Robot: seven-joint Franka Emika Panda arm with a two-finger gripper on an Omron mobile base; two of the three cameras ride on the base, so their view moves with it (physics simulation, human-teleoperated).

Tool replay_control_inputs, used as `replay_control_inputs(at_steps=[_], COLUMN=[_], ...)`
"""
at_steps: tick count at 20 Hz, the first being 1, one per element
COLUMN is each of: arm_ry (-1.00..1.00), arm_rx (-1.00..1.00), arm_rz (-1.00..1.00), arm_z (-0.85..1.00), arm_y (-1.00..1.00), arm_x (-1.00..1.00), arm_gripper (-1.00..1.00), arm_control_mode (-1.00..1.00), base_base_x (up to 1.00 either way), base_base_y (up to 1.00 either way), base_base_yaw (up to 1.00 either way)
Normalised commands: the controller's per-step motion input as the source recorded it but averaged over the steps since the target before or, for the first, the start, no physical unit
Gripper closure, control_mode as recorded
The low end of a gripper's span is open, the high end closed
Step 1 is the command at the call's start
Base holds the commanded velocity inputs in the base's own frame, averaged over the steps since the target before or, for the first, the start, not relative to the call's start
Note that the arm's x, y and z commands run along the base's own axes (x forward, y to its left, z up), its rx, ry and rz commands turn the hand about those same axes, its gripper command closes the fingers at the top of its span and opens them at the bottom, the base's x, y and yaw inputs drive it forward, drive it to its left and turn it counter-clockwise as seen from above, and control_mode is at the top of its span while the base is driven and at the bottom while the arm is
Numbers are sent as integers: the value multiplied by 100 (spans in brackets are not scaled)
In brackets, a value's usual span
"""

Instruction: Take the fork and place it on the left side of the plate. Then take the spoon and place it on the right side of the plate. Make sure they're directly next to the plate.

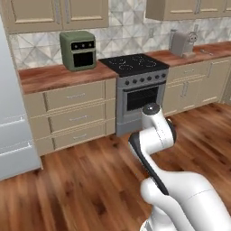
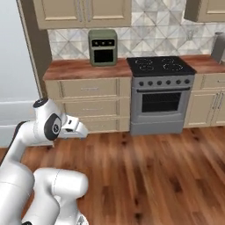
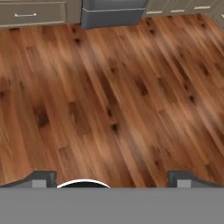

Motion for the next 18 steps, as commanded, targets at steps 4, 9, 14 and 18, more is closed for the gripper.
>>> replay_control_inputs(at_steps=[4,9,14,18], arm_ry=[0,0,0,0], arm_rx=[0,0,0,0], arm_rz=[0,0,0,0], arm_z=[0,0,0,0], arm_y=[0,0,0,0], arm_x=[0,0,0,0], arm_gripper=[-100,-100,-100,-100], arm_control_mode=[100,100,100,100], base_base_x=[100,100,100,94], base_base_y=[-96,-100,-100,-100], base_base_yaw=[0,0,0,1])
